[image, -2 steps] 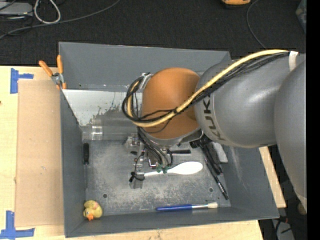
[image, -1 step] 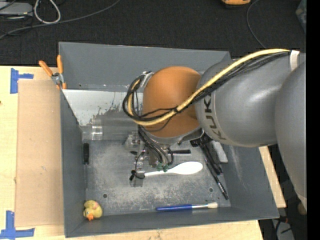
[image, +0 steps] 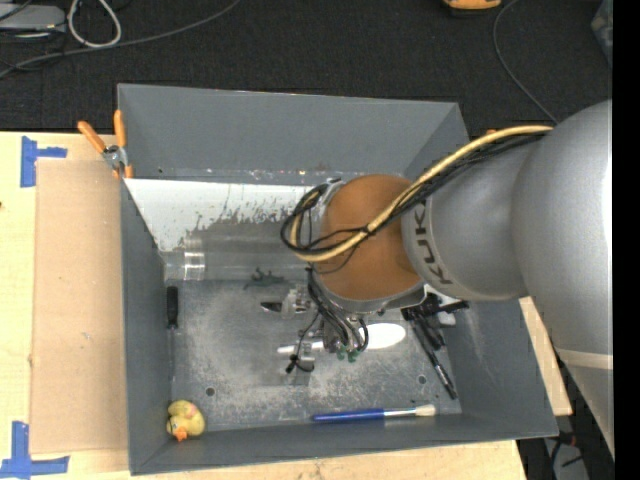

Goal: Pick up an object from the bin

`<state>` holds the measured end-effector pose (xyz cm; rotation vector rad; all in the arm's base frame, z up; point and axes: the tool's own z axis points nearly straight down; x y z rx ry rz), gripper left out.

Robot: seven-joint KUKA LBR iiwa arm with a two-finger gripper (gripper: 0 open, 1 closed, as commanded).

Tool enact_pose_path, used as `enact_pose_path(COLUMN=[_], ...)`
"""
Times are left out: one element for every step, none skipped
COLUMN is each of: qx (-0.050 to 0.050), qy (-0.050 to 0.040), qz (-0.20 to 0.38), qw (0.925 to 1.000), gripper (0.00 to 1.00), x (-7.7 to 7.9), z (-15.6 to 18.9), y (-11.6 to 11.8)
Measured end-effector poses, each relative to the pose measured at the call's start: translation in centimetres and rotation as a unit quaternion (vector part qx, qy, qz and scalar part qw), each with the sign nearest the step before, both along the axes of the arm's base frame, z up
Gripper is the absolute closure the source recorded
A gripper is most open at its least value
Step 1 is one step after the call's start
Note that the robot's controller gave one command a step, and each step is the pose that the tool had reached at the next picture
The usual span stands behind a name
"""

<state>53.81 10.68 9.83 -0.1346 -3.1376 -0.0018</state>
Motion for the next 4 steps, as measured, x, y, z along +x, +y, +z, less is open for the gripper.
enact_pose_path(qx=[0.002, 0.0, 0.001, 0.002], qy=[-0.0029, 0.004, -0.0041, 0.0013], qz=[0.075, 0.057, 0.097, 0.108], qw=[0.9972, 0.9983, 0.9953, 0.9942], gripper=[0.0, 0.0, 0.0, 1.0], x=[1.2, 1.1, 2.5, 0.4], z=[2.5, 0.0, -3.0, -2.8], y=[-3.6, -7.4, -11.0, -10.2])
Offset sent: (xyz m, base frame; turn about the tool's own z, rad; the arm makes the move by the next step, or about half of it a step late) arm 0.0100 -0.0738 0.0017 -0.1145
